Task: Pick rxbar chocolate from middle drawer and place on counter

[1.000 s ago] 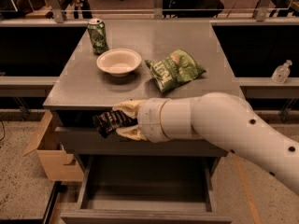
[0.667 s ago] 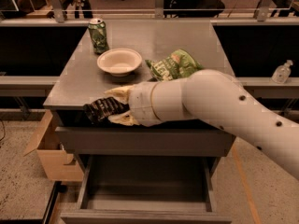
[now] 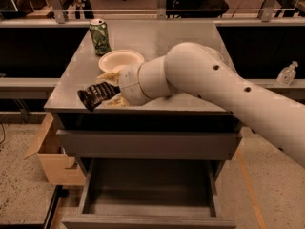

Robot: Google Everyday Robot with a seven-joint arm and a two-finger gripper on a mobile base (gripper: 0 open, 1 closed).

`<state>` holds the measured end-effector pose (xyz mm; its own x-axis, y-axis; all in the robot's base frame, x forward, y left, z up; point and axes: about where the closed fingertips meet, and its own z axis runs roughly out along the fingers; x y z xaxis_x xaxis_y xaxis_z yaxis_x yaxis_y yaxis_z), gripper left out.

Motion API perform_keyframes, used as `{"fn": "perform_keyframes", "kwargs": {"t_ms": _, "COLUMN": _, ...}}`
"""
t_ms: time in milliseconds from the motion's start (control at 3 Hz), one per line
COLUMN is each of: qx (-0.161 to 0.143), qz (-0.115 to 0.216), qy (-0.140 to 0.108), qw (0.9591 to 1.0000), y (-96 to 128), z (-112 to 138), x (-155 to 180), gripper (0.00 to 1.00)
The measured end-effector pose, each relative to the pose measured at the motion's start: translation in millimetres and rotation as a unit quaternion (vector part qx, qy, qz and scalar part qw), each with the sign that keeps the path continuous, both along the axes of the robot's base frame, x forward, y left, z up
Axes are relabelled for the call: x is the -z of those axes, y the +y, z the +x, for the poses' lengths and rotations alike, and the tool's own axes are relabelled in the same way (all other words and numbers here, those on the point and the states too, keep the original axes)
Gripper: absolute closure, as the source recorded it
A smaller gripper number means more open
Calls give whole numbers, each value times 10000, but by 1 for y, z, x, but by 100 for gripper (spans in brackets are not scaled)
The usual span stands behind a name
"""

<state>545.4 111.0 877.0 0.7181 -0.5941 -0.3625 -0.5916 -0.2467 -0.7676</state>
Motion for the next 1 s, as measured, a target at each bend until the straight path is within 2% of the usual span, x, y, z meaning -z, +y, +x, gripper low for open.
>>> {"fn": "perform_keyframes", "kwargs": {"t_ms": 333, "qx": 174, "qz": -35, "qy": 247, "qw": 9995, "y": 7, "z": 24, "x": 5, "gripper": 100}}
{"fn": "perform_keyframes", "kwargs": {"t_ms": 1000, "qx": 355, "qz": -111, "qy": 543, "qw": 9978, "y": 16, "z": 62, "x": 8, "gripper": 100}}
